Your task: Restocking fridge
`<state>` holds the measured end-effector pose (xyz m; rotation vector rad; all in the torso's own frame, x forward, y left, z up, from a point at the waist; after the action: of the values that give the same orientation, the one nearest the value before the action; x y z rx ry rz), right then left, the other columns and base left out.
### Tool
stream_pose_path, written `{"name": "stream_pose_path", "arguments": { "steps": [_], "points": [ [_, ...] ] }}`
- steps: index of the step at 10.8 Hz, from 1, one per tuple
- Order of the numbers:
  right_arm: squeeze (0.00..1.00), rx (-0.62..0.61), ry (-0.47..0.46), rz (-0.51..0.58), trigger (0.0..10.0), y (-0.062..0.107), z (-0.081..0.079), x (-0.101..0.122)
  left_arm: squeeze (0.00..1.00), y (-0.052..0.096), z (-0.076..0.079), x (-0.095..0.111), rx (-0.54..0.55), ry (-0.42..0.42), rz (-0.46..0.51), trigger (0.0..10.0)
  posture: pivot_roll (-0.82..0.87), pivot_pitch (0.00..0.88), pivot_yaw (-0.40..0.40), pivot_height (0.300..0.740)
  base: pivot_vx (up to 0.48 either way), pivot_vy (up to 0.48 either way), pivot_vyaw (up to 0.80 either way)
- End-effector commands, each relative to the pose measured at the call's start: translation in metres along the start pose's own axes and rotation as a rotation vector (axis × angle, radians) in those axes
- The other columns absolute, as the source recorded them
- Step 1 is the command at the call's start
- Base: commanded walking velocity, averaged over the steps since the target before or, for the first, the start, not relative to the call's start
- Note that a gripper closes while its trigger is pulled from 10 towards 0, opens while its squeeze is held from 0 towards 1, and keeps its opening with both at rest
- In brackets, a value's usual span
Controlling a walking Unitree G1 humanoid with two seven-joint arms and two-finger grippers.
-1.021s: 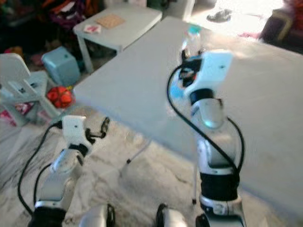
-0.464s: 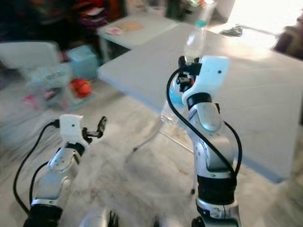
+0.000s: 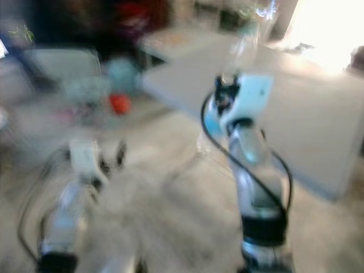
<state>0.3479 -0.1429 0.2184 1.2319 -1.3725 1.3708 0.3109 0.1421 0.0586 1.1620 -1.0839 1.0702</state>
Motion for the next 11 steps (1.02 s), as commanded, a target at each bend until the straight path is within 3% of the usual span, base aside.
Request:
{"name": "stream_pose_path", "arguments": {
  "steps": [1, 3, 4, 5, 8, 11],
  "points": [
    [0.00, 0.013, -0.004, 0.000, 10.0, 0.000, -0.002, -0.004, 0.00, -0.005, -0.006, 0.008, 0.030, -0.014, 0.024, 10.0, 0.06, 0.007, -0.027, 0.740, 0.000, 0.000, 0.80],
    [0.00, 0.071, 0.002, -0.022, 10.0, 0.003, -0.011, -0.018, 0.00, -0.011, -0.011, 0.028, 0.059, -0.053, 0.089, 10.0, 0.07, 0.018, -0.025, 0.740, 0.000, 0.000, 0.80],
    [0.00, 0.172, 0.036, 0.003, 10.0, 0.005, -0.027, -0.020, 0.00, -0.010, -0.017, 0.028, 0.088, -0.057, 0.088, 10.0, 0.08, 0.022, -0.017, 0.740, 0.000, 0.000, 0.80],
    [0.00, 0.208, 0.057, 0.008, 10.0, 0.008, -0.033, -0.022, 0.00, -0.008, -0.019, 0.028, 0.107, -0.085, 0.089, 10.0, 0.08, 0.025, -0.017, 0.740, 0.000, 0.000, 0.80],
    [0.00, 0.244, 0.035, -0.001, 10.0, 0.012, -0.040, -0.028, 0.00, -0.003, -0.043, 0.013, 0.244, -0.146, 0.010, 10.0, 0.09, 0.035, -0.019, 0.740, 0.000, 0.000, 0.80],
    [0.00, 0.256, 0.039, 0.005, 10.0, 0.016, -0.039, -0.035, 0.00, 0.004, -0.050, 0.018, 0.263, -0.176, 0.035, 10.0, 0.11, 0.037, -0.027, 0.740, 0.000, 0.000, 0.80]
  ]
}}
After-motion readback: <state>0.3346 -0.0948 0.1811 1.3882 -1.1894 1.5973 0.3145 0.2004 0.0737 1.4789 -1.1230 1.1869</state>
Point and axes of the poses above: a point about 5 cm out from each wrist's last joint towards the gripper, its own y axis pointing back from the gripper into the wrist, its own x axis along the axis of the wrist's last joint, z = x × y, the point moved 4 cm from there along -y, pointing out of the wrist towards the gripper
